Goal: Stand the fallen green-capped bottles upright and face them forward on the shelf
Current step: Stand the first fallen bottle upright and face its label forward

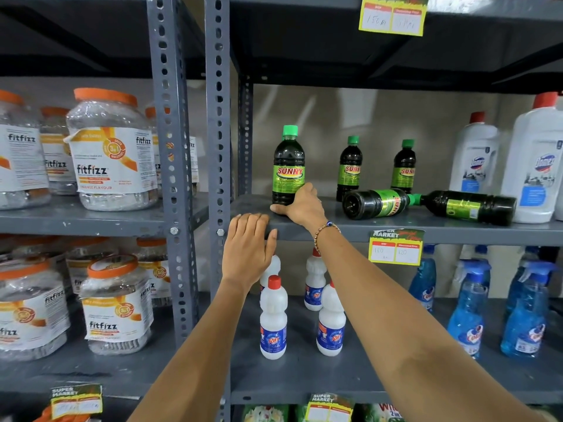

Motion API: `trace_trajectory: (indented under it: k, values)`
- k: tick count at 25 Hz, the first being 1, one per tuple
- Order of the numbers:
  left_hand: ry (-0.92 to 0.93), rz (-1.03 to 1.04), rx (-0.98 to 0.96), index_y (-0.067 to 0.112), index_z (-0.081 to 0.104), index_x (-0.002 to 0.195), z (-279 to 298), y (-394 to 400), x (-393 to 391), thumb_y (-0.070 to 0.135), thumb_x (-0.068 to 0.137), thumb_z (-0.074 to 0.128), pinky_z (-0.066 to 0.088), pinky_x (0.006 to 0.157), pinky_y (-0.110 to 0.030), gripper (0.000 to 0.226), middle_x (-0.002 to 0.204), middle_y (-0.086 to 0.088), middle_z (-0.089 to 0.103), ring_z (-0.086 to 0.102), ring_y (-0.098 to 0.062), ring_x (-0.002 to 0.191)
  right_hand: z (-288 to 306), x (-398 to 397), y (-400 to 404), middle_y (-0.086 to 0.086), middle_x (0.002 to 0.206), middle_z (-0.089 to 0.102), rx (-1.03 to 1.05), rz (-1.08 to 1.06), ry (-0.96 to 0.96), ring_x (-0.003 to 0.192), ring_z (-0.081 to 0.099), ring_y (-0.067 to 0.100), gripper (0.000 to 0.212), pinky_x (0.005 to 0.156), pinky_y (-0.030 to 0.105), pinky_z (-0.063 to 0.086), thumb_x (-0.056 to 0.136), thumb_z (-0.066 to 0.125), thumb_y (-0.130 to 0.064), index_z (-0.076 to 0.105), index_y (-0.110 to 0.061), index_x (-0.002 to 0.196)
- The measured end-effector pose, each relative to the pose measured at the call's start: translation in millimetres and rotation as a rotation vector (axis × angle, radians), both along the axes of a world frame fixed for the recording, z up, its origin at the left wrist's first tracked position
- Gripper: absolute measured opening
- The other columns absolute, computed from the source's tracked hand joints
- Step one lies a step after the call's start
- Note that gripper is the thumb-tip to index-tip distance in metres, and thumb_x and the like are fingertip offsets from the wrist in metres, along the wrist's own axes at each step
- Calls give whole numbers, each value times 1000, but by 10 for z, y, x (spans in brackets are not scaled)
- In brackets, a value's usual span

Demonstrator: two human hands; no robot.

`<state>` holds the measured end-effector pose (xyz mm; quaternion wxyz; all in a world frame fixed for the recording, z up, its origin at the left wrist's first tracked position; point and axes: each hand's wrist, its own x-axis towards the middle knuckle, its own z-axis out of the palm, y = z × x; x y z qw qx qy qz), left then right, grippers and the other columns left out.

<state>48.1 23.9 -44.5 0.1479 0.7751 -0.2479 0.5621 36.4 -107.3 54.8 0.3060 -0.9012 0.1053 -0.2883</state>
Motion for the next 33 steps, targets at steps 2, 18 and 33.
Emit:
trace_trajectory:
  k: [2, 18, 33]
  values:
    - [8, -4, -10, 9, 60, 104, 9, -4, -16, 37, 96, 36, 44, 95, -41, 38, 102, -9, 66, 60, -28, 96, 5, 15, -24, 14, 135, 42, 23, 25, 10, 124, 48, 32, 87, 99, 41, 44, 71, 79, -43, 32, -2, 131]
    - [1084, -485, -292, 6, 61, 118, 1059, -264, 427, 7, 91, 58, 44, 99, -38, 28, 112, -12, 67, 60, -25, 109, 46, 18, -368, 12, 113, 67, 446, 149, -104, 99, 59, 15, 34, 85, 22, 43, 83, 71, -10, 63, 1, 115]
    - [1031, -539, -409, 9, 63, 120, 996, -49, -63, 15, 84, 70, 46, 100, -37, 36, 114, -8, 68, 62, -21, 107, 31, -390, -271, 12, 113, 70, 473, 265, -77, 108, 64, 23, 30, 99, 40, 51, 82, 70, -9, 67, -4, 112]
